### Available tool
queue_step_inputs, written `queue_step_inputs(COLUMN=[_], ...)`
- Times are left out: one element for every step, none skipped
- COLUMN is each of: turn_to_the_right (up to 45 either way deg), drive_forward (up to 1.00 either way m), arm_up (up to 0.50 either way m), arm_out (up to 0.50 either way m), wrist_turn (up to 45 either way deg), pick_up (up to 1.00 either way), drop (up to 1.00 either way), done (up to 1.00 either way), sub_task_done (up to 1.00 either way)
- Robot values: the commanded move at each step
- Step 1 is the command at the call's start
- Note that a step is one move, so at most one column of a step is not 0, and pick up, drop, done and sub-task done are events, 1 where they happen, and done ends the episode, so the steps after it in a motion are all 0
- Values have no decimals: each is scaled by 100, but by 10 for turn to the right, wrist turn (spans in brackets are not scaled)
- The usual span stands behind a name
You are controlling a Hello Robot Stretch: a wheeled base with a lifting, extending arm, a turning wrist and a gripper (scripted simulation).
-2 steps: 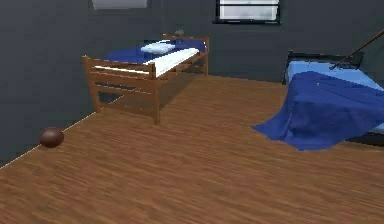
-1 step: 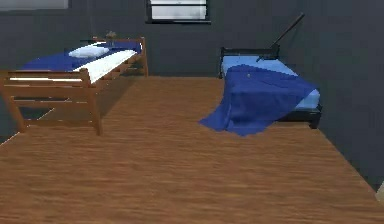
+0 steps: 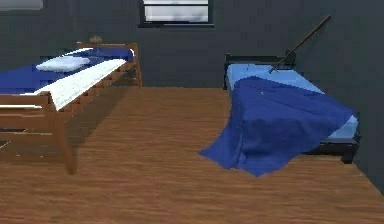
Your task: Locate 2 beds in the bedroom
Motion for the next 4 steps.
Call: queue_step_inputs(turn_to_the_right=[270,0,0,-450], drive_forward=[0,90,0,0], arm_up=[0,0,0,0], arm_out=[0,0,0,0], wrist_turn=[0,0,0,0], pick_up=[0,0,0,0], drop=[0,0,0,0], done=[0,0,0,0], sub_task_done=[0,0,100,0])
